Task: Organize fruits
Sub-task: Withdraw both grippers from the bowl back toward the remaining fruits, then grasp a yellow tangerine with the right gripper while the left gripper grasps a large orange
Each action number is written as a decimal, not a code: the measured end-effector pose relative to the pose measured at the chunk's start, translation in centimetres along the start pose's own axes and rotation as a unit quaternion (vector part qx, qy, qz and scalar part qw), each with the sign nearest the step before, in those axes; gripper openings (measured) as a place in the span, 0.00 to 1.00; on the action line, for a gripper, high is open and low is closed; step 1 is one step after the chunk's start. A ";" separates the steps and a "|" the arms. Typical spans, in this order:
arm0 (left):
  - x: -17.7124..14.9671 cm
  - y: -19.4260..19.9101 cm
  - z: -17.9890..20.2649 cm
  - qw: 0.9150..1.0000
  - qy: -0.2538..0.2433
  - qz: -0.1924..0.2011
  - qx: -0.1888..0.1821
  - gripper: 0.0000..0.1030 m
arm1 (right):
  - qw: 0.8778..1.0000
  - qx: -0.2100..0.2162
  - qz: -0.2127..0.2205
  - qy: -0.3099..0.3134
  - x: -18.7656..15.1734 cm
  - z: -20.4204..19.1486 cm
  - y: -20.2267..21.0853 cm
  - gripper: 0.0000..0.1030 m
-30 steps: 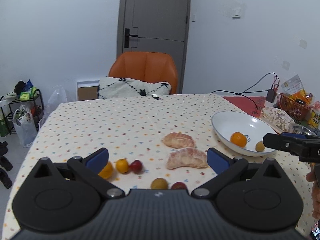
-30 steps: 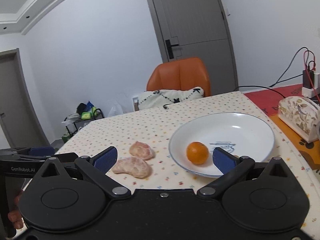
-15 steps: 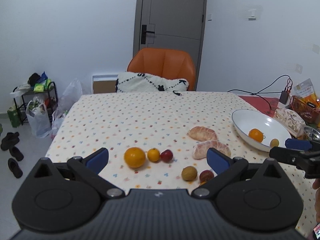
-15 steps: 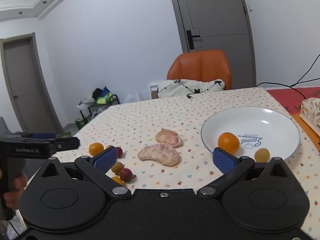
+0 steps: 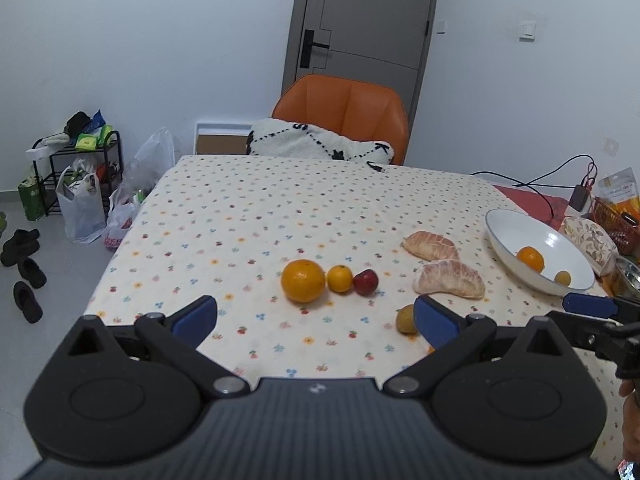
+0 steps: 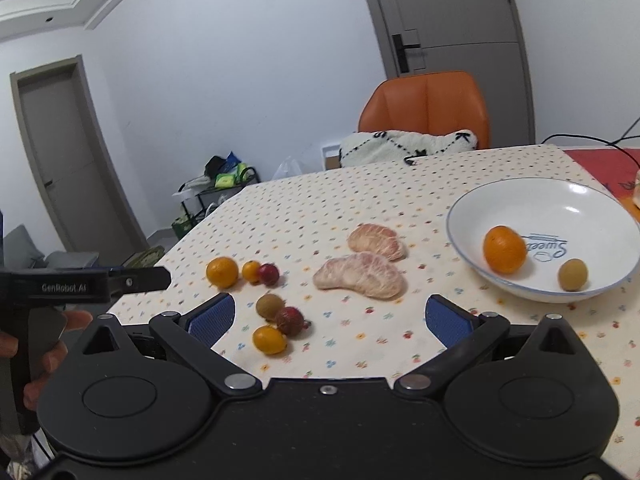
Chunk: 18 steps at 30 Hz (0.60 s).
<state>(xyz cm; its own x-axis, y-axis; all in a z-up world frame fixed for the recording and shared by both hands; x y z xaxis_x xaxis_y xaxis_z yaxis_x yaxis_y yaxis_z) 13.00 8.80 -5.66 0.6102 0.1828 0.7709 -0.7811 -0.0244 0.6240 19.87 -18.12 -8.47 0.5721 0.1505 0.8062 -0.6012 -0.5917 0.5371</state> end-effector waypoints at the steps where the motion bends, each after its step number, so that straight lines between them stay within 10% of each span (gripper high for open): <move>1: -0.1 -0.1 -0.1 1.000 0.001 0.000 0.000 1.00 | 1.000 0.003 -0.002 0.003 -0.1 -0.2 -0.1 1.00; 13: -1.1 -1.1 -0.9 1.000 -0.003 -0.004 -0.008 1.00 | 0.999 0.017 -0.024 0.018 -0.6 -2.0 -1.8 1.00; 18: -1.4 -1.6 -1.6 1.000 0.007 -0.008 -0.013 1.00 | 0.999 0.023 -0.036 0.024 -0.7 -2.6 -2.9 0.84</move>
<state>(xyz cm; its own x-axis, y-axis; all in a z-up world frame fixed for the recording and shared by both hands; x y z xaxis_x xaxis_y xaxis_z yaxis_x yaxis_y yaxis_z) 13.16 10.17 -7.91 0.6212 0.1966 0.7586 -0.7744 0.0050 0.6327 19.81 -14.47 -9.97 0.5852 0.2306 0.7774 -0.5320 -0.6143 0.5828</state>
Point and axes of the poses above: each gripper's, at about its wrist camera, not at the fingertips, and y roughly against the way its jaws point, z to its right, x to its top, the point moved 1 cm from there along -y, roughly the way its jaws point, and after that the axes turned 7 degrees about -z, right-handed, at the moved point
